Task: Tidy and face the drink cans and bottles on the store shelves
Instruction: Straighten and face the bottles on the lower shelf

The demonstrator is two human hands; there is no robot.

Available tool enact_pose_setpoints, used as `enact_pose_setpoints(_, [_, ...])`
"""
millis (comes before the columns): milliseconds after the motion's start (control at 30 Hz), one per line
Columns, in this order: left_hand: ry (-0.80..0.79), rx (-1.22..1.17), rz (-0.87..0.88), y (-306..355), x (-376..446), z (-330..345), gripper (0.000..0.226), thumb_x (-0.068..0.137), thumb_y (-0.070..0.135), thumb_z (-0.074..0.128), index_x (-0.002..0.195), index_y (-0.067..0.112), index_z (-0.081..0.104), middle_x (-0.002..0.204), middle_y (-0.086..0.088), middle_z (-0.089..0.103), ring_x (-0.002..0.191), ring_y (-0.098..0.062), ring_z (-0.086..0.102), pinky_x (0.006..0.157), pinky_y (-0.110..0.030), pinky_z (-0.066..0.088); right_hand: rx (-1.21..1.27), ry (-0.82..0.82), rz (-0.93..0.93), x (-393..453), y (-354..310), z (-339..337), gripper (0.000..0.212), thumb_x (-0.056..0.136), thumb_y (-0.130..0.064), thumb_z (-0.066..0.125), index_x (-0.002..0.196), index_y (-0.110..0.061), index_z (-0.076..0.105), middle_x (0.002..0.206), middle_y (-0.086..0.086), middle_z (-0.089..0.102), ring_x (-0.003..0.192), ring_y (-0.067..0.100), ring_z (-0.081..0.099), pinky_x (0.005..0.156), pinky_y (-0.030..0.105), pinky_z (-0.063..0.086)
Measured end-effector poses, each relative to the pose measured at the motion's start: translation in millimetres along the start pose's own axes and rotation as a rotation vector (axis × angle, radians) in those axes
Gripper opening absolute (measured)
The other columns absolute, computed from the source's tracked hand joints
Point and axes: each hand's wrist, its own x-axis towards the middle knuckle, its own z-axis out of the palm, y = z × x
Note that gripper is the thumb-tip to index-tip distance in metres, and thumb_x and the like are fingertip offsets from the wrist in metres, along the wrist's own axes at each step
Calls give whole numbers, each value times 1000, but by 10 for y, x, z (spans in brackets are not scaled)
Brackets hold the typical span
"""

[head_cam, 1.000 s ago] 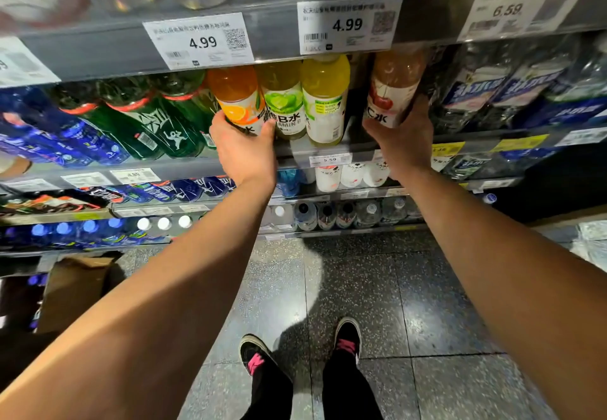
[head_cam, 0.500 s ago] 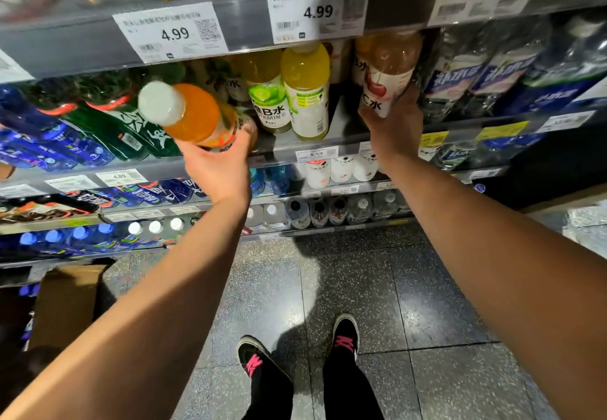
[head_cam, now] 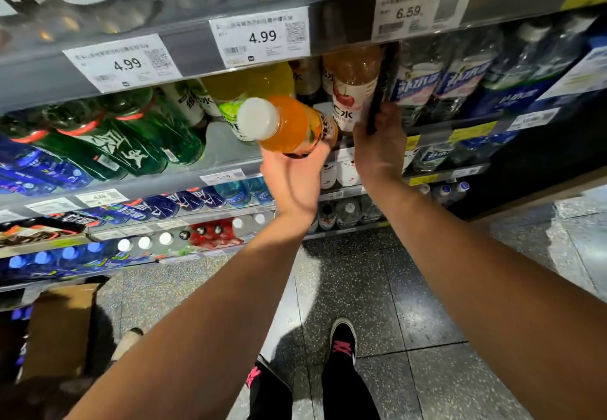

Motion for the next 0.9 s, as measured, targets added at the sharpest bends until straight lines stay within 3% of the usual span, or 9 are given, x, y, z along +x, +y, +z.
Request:
enact_pose_setpoints(100, [29, 11, 4, 49, -8, 138, 60, 63, 18, 89, 116, 13, 62, 95, 6, 75, 87, -7, 69, 88, -23, 54, 42, 22, -114, -70, 8, -9, 23, 90, -23, 54, 110, -12, 56, 103, 11, 68, 94, 30, 65, 81, 44, 54])
enact_pose_setpoints(267, [55, 117, 54, 134, -11, 294, 53, 65, 32, 85, 108, 25, 56, 96, 8, 71, 86, -11, 66, 78, -22, 49, 190, -124, -232, -209, -74, -17, 33, 92, -18, 55, 121, -3, 60, 110, 12, 66, 98, 22, 65, 84, 31, 52])
enact_pose_setpoints(400, [5, 80, 92, 175, 36, 335, 48, 69, 37, 57, 113, 17, 60, 100, 0, 71, 89, -15, 67, 82, -27, 53, 279, -230, -181, -256, -201, -38, 54, 79, -26, 70, 130, -16, 56, 119, -3, 65, 102, 4, 63, 87, 22, 51])
enact_pose_setpoints(500, [-38, 115, 111, 103, 99, 302, 34, 86, 22, 53, 117, 13, 60, 102, -1, 71, 88, -8, 64, 82, -22, 50, 118, -179, -193, -166, -294, 51, 72, 65, -47, 82, 127, -21, 56, 119, -1, 62, 102, 10, 62, 84, 25, 51])
enact_pose_setpoints(567, [-78, 201, 200, 73, 114, 251, 28, 94, 8, 53, 121, 9, 60, 106, -5, 70, 86, 0, 58, 81, -13, 48, 4, -128, -210, -110, -317, 142, 75, 67, -46, 87, 128, -14, 57, 122, 7, 61, 106, 20, 61, 86, 30, 51])
enact_pose_setpoints(700, [-166, 210, 278, -5, 182, 20, 25, 85, 8, 62, 109, 8, 65, 99, -12, 70, 87, -26, 64, 83, -41, 54, -61, 27, -283, -119, -325, 238, 59, 68, -32, 88, 114, -5, 63, 112, 13, 65, 100, 30, 63, 77, 35, 55])
enact_pose_setpoints(767, [-53, 132, 243, -76, 292, -169, 31, 78, 9, 63, 109, 10, 64, 102, -9, 68, 91, -25, 65, 87, -43, 56, 2, 59, -290, -157, -341, 250, 63, 65, -44, 87, 110, -6, 64, 110, 11, 66, 100, 30, 64, 79, 36, 55])
enact_pose_setpoints(833, [131, 124, 155, -115, 476, -356, 39, 75, 6, 65, 114, 5, 59, 104, -8, 59, 87, -18, 58, 88, -27, 51, 78, 69, -256, -183, -360, 281, 67, 63, -51, 84, 111, -9, 64, 112, 7, 65, 100, 27, 64, 81, 39, 55])
enact_pose_setpoints(900, [230, 190, 94, -150, 699, -495, 52, 74, 8, 74, 121, 2, 53, 111, -8, 52, 94, -18, 53, 92, -23, 45, 103, 82, -240, -196, -362, 316, 64, 64, -48, 83, 111, -9, 63, 110, 7, 63, 97, 28, 63, 79, 41, 54])
